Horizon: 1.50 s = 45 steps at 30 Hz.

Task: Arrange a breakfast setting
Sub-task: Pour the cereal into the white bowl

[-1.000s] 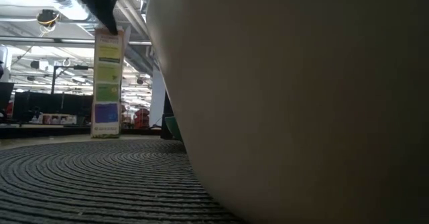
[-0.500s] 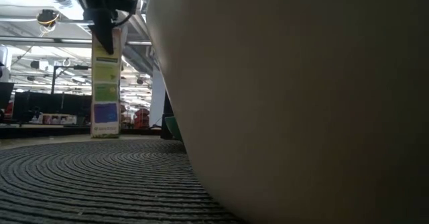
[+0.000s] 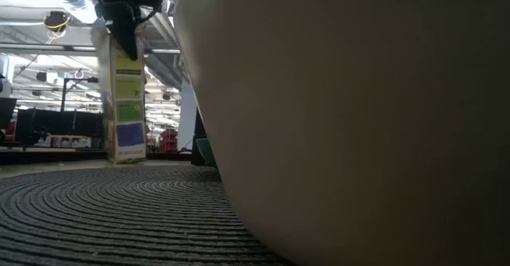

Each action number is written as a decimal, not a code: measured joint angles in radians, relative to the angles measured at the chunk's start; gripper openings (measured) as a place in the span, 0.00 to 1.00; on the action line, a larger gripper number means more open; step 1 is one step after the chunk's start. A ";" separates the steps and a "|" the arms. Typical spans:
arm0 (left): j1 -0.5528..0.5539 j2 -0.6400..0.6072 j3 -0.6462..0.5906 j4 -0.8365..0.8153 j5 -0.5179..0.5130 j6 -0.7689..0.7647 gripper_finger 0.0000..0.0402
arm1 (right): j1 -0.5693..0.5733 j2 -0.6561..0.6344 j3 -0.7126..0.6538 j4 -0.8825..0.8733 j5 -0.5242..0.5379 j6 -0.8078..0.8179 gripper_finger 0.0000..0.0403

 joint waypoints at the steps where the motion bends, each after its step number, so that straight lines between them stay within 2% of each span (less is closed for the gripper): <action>1: -0.002 0.000 0.000 -0.003 0.008 0.015 0.02 | 0.000 0.000 0.000 0.000 0.000 0.000 0.00; 9: -0.085 0.000 0.001 -0.079 0.009 0.043 0.00 | 0.000 0.000 0.000 -0.001 0.000 0.000 0.00; 15: -0.194 0.001 0.004 -0.150 -0.006 -0.026 0.00 | 0.000 0.000 0.000 -0.001 0.001 0.000 0.00; 18: -0.253 0.003 0.040 -0.206 -0.044 -0.067 0.00 | 0.000 0.000 0.000 -0.001 0.001 0.000 0.00; 23: -0.355 0.002 0.150 -0.265 -0.042 -0.130 0.00 | 0.000 0.000 0.000 -0.001 0.002 0.000 0.00; 27: -0.441 0.000 0.204 -0.264 -0.005 -0.106 0.00 | 0.000 0.000 0.000 -0.001 0.018 -0.001 0.00; 33: -0.596 0.041 0.208 -0.305 0.069 -0.097 0.00 | 0.000 0.000 0.000 -0.001 0.018 0.000 0.00; 37: -0.700 0.066 0.208 -0.306 0.078 -0.113 0.00 | 0.000 0.000 0.000 -0.004 0.017 0.001 0.00; 45: -0.846 0.102 0.208 -0.303 0.001 -0.073 0.00 | 0.000 0.000 0.000 -0.006 0.017 0.002 0.00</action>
